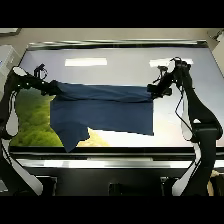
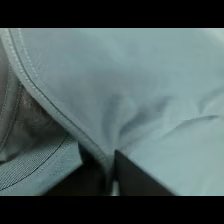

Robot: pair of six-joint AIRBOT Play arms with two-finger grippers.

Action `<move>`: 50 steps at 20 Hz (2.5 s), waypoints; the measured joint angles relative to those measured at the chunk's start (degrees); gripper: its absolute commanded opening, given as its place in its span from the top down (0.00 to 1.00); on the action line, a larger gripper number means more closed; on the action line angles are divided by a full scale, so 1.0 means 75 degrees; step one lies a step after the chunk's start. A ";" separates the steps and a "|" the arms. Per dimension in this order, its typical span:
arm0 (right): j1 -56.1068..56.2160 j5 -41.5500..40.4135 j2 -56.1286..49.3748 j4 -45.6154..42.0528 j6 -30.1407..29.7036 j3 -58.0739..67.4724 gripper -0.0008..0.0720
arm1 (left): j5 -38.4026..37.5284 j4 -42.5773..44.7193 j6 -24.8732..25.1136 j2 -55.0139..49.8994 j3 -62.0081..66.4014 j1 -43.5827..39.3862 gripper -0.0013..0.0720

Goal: Fold the clothes and pants, and hang the long-sleeved shirts on hangers.

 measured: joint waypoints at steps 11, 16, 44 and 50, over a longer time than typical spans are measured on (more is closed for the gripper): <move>-0.0903 0.0697 0.0554 0.0761 -0.1209 -0.0064 0.32 | -0.0664 0.0300 -0.0557 0.1084 0.0038 0.0956 0.22; -0.1938 0.0988 0.1504 0.2025 -0.1827 -0.1958 0.31 | -0.1142 0.0644 -0.0629 0.2468 -0.1396 0.1684 0.22; -0.2323 -0.1918 0.3806 0.4080 -0.3244 -0.8495 0.33 | 0.0239 -0.0347 0.0076 0.5855 -0.6910 0.2186 0.22; -0.2326 -0.1818 0.3815 0.4010 -0.3185 -0.8719 0.44 | 0.0356 -0.0353 0.0076 0.5855 -0.6910 0.2183 0.22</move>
